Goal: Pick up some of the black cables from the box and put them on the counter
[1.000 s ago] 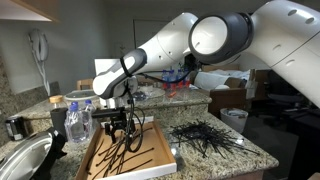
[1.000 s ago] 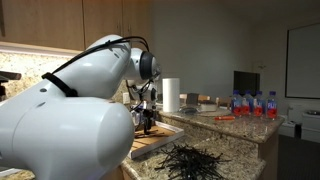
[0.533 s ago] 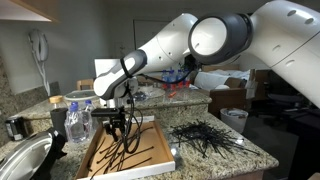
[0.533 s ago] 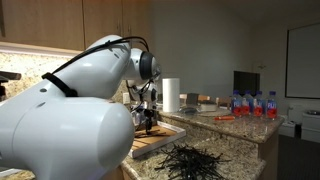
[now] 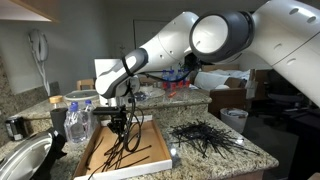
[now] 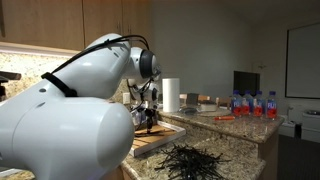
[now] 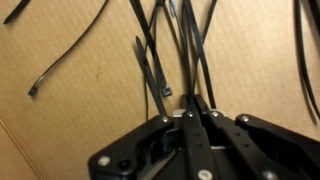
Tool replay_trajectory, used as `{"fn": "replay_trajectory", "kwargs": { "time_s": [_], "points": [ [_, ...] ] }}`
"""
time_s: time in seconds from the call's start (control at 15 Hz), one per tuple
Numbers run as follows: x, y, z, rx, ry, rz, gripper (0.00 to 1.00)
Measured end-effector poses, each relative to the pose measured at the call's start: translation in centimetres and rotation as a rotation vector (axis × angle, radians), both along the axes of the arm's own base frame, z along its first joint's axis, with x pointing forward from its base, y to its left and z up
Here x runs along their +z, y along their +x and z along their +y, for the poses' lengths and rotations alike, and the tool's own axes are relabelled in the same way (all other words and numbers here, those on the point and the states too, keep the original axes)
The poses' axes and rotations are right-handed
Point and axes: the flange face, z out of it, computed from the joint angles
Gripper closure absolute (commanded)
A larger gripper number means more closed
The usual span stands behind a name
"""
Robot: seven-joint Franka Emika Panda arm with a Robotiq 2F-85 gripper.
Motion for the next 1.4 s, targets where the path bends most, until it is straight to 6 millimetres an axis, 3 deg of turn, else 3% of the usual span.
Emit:
{"fn": "replay_trajectory", "kwargs": {
  "time_s": [0.4,0.67,0.8,1.07,1.4],
  "points": [
    [0.1,-0.7,-0.6,-0.065,0.029,-0.043,0.99],
    [0.6,-2.7,-1.3,-0.177,0.046,-0.104,0.99],
    [1.7,-4.2,-2.1,-0.220,0.042,-0.110,0.99],
    [5.5,-6.8,-5.5,-0.258,0.031,-0.111,0.99],
    [9.4,-7.2,-12.3,-0.377,0.050,-0.124,0.99]
  ]
}}
